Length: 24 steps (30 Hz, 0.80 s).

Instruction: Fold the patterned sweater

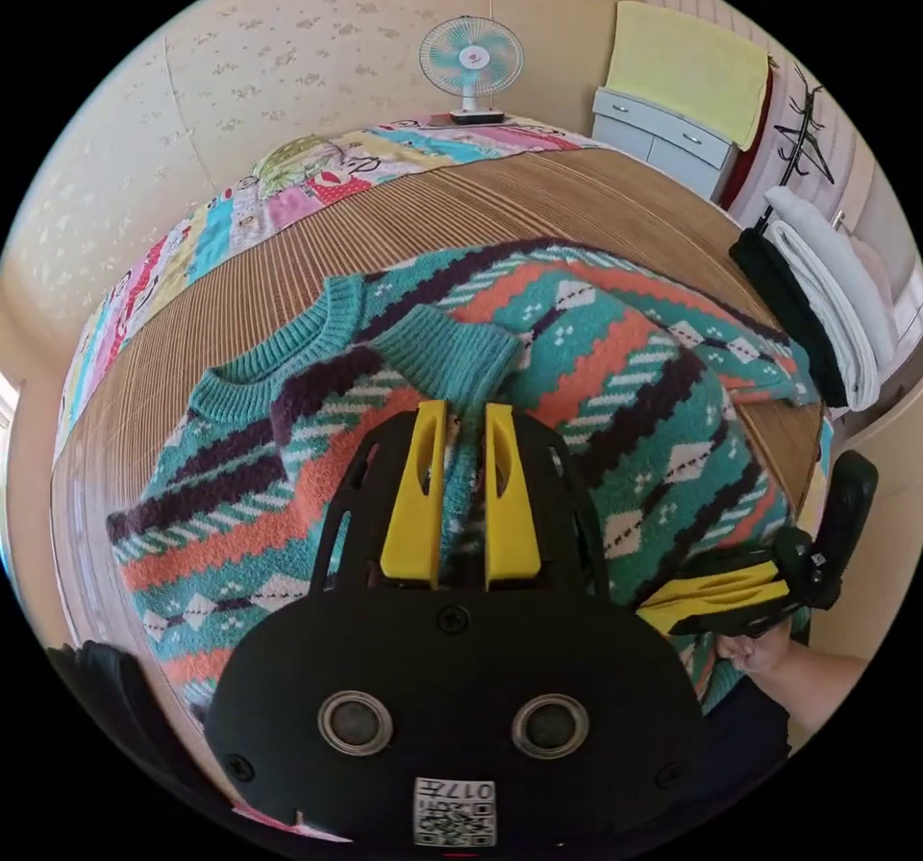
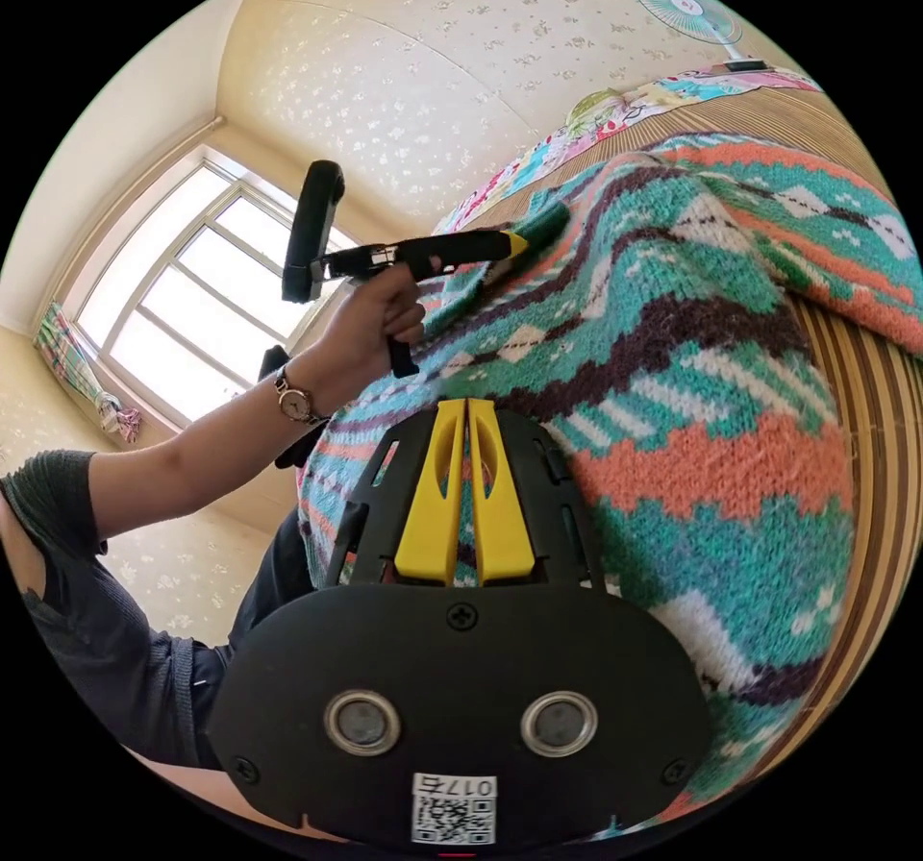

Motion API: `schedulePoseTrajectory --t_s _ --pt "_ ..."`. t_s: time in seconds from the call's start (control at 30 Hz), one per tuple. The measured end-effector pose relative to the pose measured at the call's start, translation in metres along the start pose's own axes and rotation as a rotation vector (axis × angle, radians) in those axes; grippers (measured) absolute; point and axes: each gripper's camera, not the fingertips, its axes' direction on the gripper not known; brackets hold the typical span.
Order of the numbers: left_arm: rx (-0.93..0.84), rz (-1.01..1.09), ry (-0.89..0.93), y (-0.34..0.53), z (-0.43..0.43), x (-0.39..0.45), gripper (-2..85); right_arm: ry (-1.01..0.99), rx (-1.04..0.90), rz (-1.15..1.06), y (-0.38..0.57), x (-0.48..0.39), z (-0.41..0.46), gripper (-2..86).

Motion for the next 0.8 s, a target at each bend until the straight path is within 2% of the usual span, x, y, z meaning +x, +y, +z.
schedulePoseTrajectory --t_s 0.03,0.1,0.13,0.17,0.23,0.3,0.37,0.47,0.53,0.6,0.63,0.67,0.7,0.73,0.8 --pt "0.123 -0.076 0.131 0.003 -0.024 -0.012 6.5 0.0 0.003 -0.003 0.001 -0.001 -0.001 0.3" --pt "0.214 -0.144 0.261 0.004 -0.034 -0.023 6.5 0.0 0.004 -0.003 0.002 -0.001 -0.003 0.3" --pt "0.188 -0.139 0.287 0.001 -0.022 -0.022 6.7 -0.002 0.003 -0.002 0.002 -0.001 -0.004 0.3" --pt "0.146 -0.126 0.273 -0.001 -0.01 -0.019 7.0 -0.006 0.002 0.0 0.002 -0.001 -0.005 0.3" --pt "-0.079 -0.128 0.157 0.002 0.034 -0.012 8.6 -0.014 0.002 0.004 0.002 0.0 -0.008 0.3" --pt "-0.074 -0.136 0.166 0.018 0.024 -0.013 9.7 -0.016 0.001 0.005 0.002 0.0 -0.01 0.4" --pt "0.029 -0.103 0.161 0.044 -0.017 -0.013 9.0 -0.014 0.001 0.005 0.001 -0.001 -0.012 0.5" --pt "0.159 -0.014 0.001 0.097 -0.091 -0.021 8.4 -0.011 0.001 0.004 0.0 -0.002 -0.016 0.4" --pt "0.201 -0.049 -0.279 0.132 -0.132 -0.056 8.2 -0.01 0.0 0.004 -0.001 -0.002 -0.018 0.4" --pt "0.186 -0.164 -0.483 0.152 -0.15 -0.105 8.0 -0.008 0.0 0.004 -0.002 -0.002 -0.02 0.4" --pt "0.125 -0.238 -0.567 0.164 -0.152 -0.146 8.0 -0.006 -0.002 0.004 -0.003 -0.003 -0.021 0.4" --pt "0.067 -0.272 -0.593 0.17 -0.148 -0.167 8.0 -0.003 -0.002 0.004 -0.004 -0.003 -0.022 0.4" --pt "-0.097 -0.362 -0.572 0.18 -0.132 -0.215 9.5 -0.002 -0.004 0.004 -0.005 -0.003 -0.022 0.4" --pt "-0.076 -0.494 -0.428 0.193 -0.144 -0.253 12.5 0.001 -0.012 0.004 -0.007 -0.004 -0.023 0.4" --pt "-0.066 -0.669 -0.252 0.205 -0.163 -0.289 12.4 -0.01 -0.016 0.015 -0.01 -0.001 -0.025 0.4"
